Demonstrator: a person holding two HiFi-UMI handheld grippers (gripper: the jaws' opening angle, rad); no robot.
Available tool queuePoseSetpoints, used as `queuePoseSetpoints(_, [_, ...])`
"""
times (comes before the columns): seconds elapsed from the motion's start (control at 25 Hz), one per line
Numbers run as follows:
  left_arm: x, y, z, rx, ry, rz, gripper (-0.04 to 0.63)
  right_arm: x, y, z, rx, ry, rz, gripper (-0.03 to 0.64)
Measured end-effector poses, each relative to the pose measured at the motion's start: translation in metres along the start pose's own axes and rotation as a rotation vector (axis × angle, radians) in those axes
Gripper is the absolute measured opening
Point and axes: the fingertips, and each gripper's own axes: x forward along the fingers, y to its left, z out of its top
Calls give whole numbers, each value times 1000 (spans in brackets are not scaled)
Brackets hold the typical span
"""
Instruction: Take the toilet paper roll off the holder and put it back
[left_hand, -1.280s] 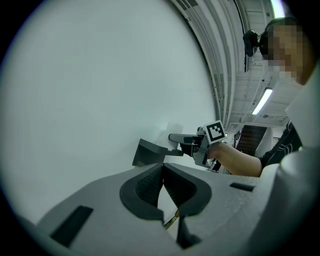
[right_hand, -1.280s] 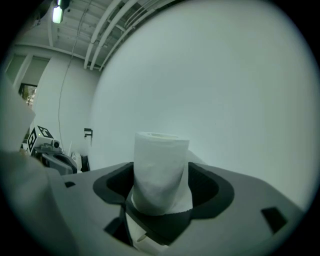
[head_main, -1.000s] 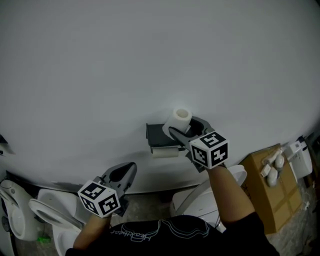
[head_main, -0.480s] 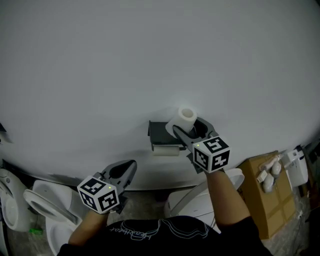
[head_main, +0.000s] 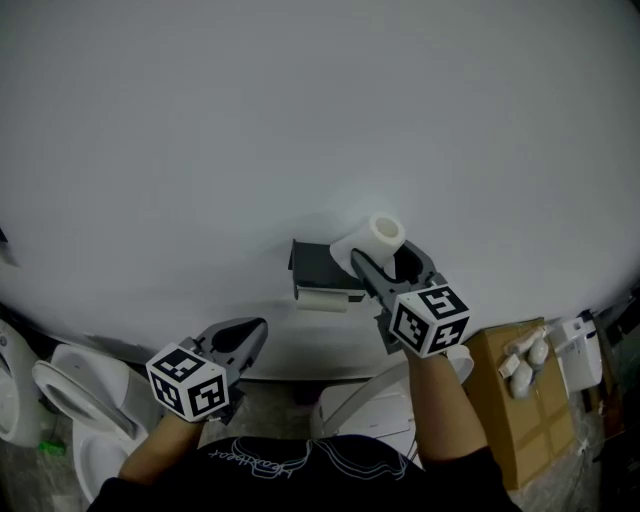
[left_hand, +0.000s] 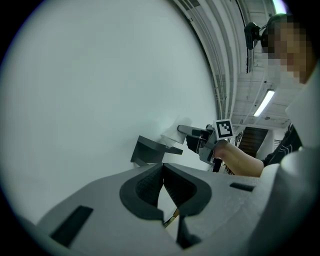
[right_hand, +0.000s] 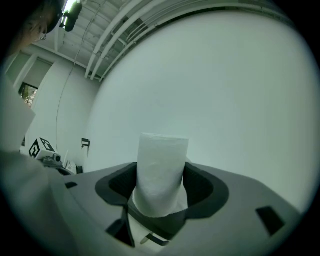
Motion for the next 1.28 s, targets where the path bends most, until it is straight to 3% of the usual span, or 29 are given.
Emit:
queuePoseSetpoints(0.64, [2,-71,4,21,2,13,5,-106,16,7,50,-57,67,290])
queuePoseSetpoints(1.28, [-19,-135,-17,28,10,51,5,-187,54,-52,115,8,153,290])
